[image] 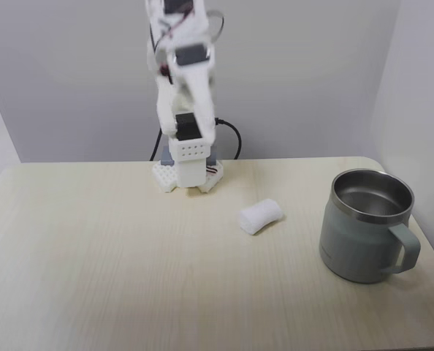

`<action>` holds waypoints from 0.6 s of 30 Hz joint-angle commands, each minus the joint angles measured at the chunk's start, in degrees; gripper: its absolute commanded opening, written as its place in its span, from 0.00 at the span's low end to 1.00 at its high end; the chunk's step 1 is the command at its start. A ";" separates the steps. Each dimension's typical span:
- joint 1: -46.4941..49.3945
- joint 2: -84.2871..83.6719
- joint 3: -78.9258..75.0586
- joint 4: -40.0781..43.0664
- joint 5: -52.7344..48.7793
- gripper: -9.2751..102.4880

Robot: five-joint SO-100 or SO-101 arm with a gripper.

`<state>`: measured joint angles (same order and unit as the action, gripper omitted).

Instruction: Grasp a dressing and put it in the cup.

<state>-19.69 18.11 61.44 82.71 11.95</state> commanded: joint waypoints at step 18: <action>-19.69 32.96 3.16 6.06 8.35 0.48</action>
<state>-37.97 49.22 66.53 92.02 19.60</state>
